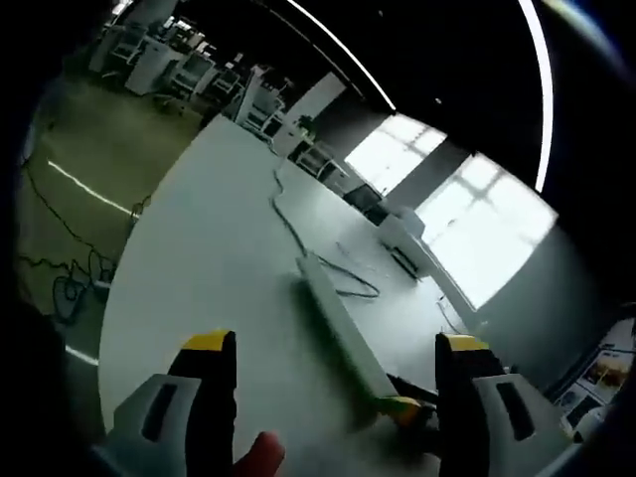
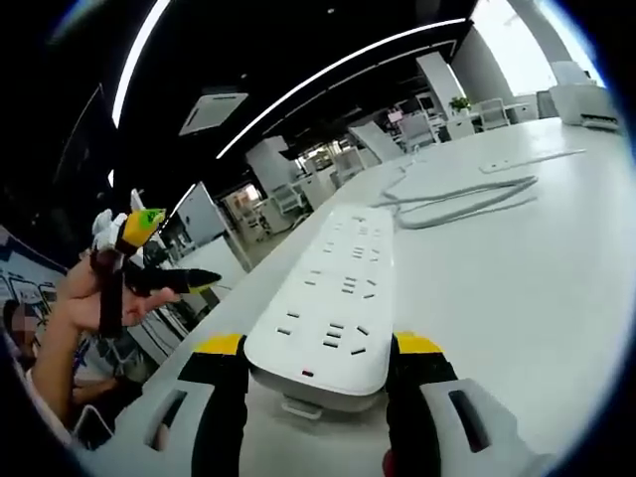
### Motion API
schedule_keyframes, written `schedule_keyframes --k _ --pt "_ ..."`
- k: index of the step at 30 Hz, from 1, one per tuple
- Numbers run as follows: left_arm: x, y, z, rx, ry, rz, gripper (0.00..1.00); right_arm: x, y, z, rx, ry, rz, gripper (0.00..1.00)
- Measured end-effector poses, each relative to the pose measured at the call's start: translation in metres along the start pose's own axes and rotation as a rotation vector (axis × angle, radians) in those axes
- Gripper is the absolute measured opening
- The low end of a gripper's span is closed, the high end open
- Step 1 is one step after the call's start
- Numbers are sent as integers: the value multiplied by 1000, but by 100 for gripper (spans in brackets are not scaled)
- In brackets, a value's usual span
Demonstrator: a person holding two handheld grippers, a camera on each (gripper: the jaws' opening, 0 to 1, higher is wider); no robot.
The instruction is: Pick up the power strip scattered on the table, fix it on the side mounting bracket of the table, and press the switch
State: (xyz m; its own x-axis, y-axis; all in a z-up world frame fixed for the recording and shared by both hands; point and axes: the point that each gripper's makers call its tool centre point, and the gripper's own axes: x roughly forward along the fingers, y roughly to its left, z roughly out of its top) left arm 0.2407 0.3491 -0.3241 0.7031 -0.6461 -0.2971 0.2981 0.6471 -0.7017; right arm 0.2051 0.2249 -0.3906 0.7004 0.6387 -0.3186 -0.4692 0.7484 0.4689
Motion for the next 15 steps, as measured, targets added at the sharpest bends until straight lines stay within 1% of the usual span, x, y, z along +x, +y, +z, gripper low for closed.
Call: schedule_keyframes --k 3,5,7,9,12,15 --pt "11 -2 0 -26 13 -11 86 1 -1 0 2 -1 2 51" --pt "21 -4 -2 -33 33 -18 85 1 -1 1 -1 -1 1 51" --pt "27 -1 -5 -20 60 -1 85 0 0 0 -2 -2 1 51" --pt "34 0 -6 -18 68 8 84 -1 1 0 -6 -1 -1 51" --pt "43 -3 -10 -36 106 -2 84 0 0 0 -17 -2 -5 51" --pt "49 -6 -7 -37 116 2 84 1 -1 0 -19 -2 -6 51"
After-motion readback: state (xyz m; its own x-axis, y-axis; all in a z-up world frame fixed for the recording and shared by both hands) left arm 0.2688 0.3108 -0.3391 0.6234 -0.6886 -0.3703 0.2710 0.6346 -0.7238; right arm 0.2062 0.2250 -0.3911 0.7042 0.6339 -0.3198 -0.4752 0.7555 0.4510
